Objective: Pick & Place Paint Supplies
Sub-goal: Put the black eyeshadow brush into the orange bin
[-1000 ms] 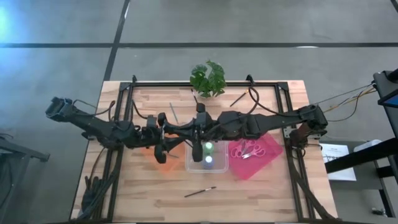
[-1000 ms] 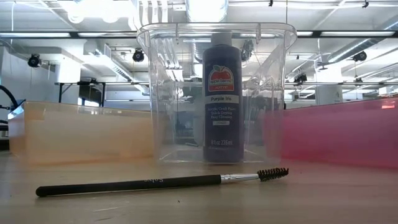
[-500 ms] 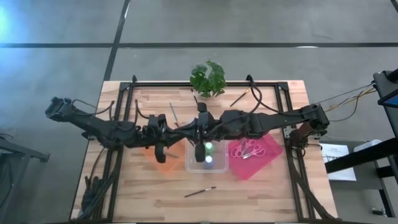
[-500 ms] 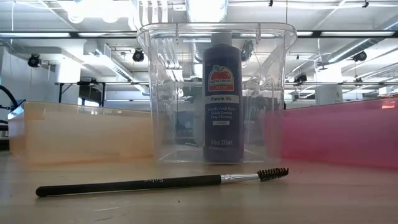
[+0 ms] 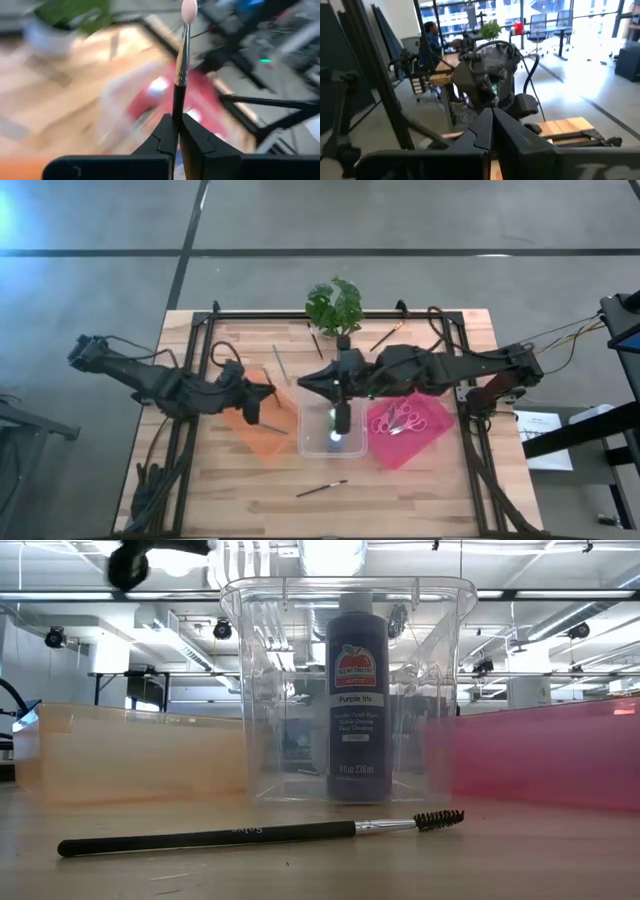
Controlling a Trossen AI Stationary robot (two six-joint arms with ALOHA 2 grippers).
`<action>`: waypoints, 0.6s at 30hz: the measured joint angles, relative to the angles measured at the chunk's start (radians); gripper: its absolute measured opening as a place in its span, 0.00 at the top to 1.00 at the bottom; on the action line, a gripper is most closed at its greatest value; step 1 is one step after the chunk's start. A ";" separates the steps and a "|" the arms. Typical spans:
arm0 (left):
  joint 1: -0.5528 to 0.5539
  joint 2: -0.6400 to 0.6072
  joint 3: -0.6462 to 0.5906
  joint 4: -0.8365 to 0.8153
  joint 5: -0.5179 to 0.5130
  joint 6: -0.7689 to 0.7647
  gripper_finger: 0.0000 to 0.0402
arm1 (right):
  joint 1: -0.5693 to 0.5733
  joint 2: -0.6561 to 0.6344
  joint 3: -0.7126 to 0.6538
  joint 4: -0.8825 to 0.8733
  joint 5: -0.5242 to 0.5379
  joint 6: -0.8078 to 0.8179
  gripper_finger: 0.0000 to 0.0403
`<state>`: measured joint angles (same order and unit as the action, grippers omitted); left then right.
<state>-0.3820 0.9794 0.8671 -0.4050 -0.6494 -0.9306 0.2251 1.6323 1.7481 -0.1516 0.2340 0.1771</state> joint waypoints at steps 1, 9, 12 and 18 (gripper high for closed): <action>-0.003 -0.008 0.000 -0.072 -0.005 -0.072 0.97 | 0.003 -0.009 0.000 -0.018 0.000 0.002 0.97; -0.029 0.049 0.010 -0.281 0.173 0.289 0.97 | 0.050 -0.072 0.000 -0.173 0.003 -0.001 0.97; -0.005 0.092 0.049 -0.397 0.246 0.352 0.97 | 0.067 -0.088 -0.001 -0.214 0.003 0.013 0.97; 0.079 0.140 0.073 -0.587 0.415 0.369 0.97 | 0.095 -0.114 -0.001 -0.236 0.016 0.048 0.97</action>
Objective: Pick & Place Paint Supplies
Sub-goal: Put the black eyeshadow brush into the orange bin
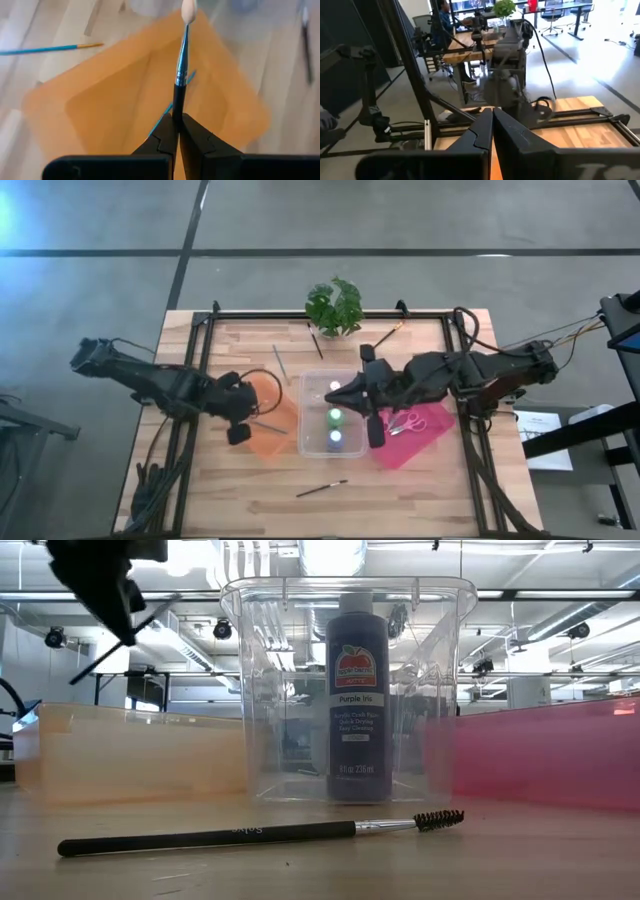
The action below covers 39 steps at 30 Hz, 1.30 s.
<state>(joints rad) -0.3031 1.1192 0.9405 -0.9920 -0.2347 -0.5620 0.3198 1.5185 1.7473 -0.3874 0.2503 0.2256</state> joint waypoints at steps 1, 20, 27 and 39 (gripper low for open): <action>0.016 -0.002 -0.006 0.018 0.005 -0.040 0.97 | 0.005 0.000 0.000 -0.001 0.012 -0.001 0.97; -0.248 -0.180 -0.429 0.457 -0.477 -1.396 0.97 | 0.021 0.001 0.000 -0.029 0.046 0.024 0.97; -0.342 -0.163 -0.535 0.660 -0.631 -1.559 0.97 | 0.023 0.001 0.000 -0.036 0.046 0.013 0.97; -0.315 -0.157 -0.537 0.648 -0.618 -1.550 0.92 | 0.027 0.001 -0.001 -0.052 0.048 0.014 0.97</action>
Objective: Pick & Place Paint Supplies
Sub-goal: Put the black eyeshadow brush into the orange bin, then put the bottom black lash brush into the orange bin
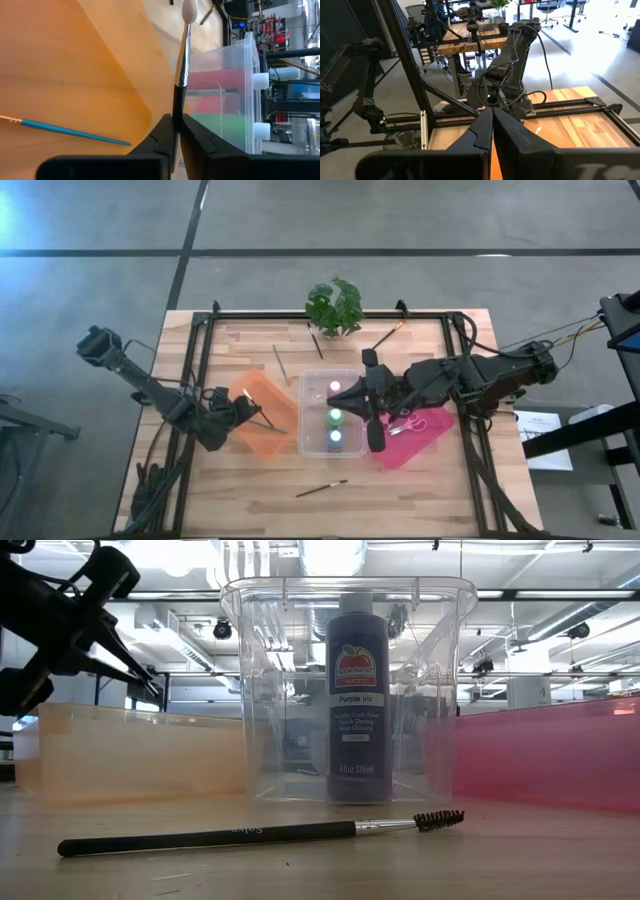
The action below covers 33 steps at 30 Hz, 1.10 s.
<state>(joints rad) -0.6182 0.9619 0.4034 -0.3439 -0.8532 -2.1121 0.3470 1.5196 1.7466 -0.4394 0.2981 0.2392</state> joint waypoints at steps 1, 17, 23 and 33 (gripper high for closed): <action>0.001 0.000 0.000 0.002 0.000 0.003 0.90 | 0.000 0.000 0.000 0.000 0.000 0.000 0.97; 0.002 0.000 -0.001 0.112 -0.115 0.019 0.76 | 0.001 0.000 0.000 -0.034 0.000 0.032 0.97; 0.000 0.000 0.007 0.183 -0.139 0.100 0.76 | 0.028 0.000 0.000 -0.121 -0.001 0.083 0.97; 0.000 -0.049 0.010 0.729 -0.115 1.000 0.76 | 0.178 0.000 -0.021 -0.241 -0.010 0.241 0.97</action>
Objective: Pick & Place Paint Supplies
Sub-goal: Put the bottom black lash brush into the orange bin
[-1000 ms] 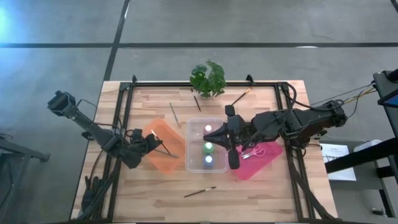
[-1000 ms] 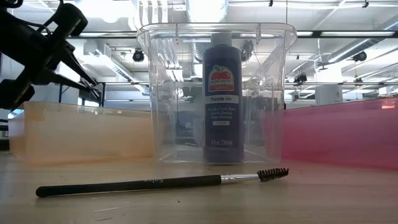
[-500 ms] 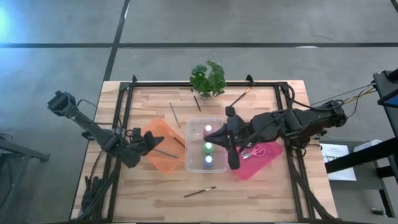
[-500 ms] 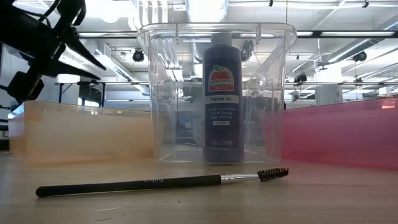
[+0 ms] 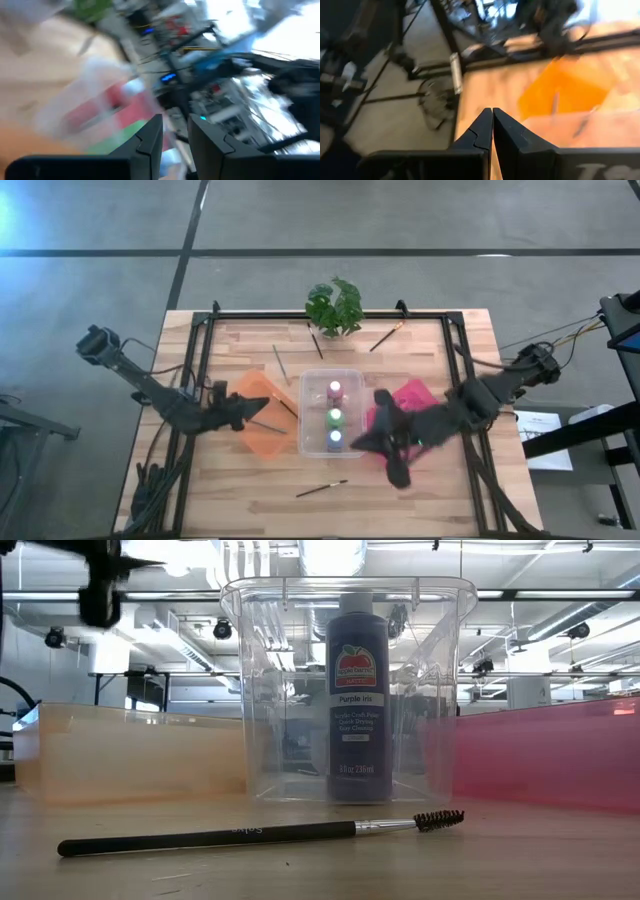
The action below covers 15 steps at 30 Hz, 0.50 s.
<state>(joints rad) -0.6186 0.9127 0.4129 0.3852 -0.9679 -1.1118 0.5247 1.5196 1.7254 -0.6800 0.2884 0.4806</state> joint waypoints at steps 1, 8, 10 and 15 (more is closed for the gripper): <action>0.000 -0.007 0.000 0.072 0.020 0.104 0.76 | 0.024 0.000 -0.015 0.002 -0.006 0.021 0.97; 0.000 -0.053 0.000 0.404 0.120 0.548 0.76 | 0.204 0.017 -0.201 0.169 -0.065 0.299 0.97; 0.000 -0.072 0.000 0.411 0.135 0.588 0.76 | 0.244 0.032 -0.269 0.336 -0.065 0.378 0.97; 0.000 -0.098 0.000 0.404 0.182 0.618 0.76 | 0.284 0.099 -0.383 0.762 -0.042 0.534 0.97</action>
<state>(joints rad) -0.6189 0.8152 0.4133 0.7891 -0.7863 -0.4937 0.8085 1.6183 1.3427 0.0818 0.2463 1.0141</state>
